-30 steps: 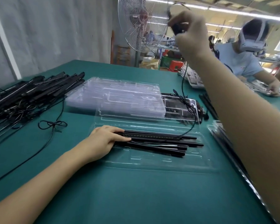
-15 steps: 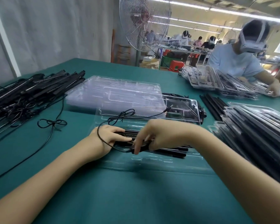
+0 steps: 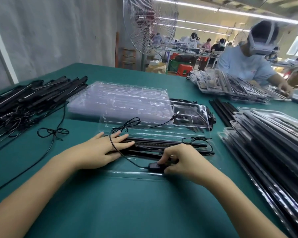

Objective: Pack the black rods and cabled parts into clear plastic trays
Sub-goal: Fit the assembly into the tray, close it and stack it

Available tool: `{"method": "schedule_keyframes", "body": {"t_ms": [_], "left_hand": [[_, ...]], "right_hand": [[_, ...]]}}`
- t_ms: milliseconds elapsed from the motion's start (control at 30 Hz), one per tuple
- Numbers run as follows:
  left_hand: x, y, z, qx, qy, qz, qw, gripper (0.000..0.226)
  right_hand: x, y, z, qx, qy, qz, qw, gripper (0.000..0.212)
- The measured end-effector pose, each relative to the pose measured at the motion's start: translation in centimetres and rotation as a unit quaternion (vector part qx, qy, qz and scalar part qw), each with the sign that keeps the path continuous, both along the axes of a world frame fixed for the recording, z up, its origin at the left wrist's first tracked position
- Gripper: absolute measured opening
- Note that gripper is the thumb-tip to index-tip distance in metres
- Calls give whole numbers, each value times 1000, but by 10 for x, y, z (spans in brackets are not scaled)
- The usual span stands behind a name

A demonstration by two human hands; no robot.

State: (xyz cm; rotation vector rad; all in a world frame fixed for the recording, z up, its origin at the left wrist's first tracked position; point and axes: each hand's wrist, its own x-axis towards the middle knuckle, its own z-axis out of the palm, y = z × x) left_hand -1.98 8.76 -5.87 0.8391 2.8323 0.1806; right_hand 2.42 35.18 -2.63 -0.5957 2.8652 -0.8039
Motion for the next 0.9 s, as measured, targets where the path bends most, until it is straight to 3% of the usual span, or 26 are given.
{"method": "schedule_keyframes", "body": {"t_ms": [133,300,400,467,567,667,767,900], "left_hand": [[0,-11,9,10,-27,12,1000,53],[13,-22,35,57,-39,101,992,31],[22,-15,47,56,87,198,975,22],[25,-2,47,117,205,219,947,19],[28,26,38,226,204,144,942,19],[28,51,16,194,170,44,965,35],[29,70,0,183,145,8,972,51],[22,83,-14,41,133,23,990,64]], "right_hand": [[3,2,-5,4,-7,-11,1000,22],[6,5,-7,2,11,-2,1000,15],[6,0,-8,32,34,3,999,17],[5,-2,-8,50,46,9,998,14],[2,1,-7,11,14,3,1000,12],[3,1,-5,22,17,11,1000,15],[8,1,-2,57,15,6,998,38],[3,20,13,39,-56,4,998,46]]}}
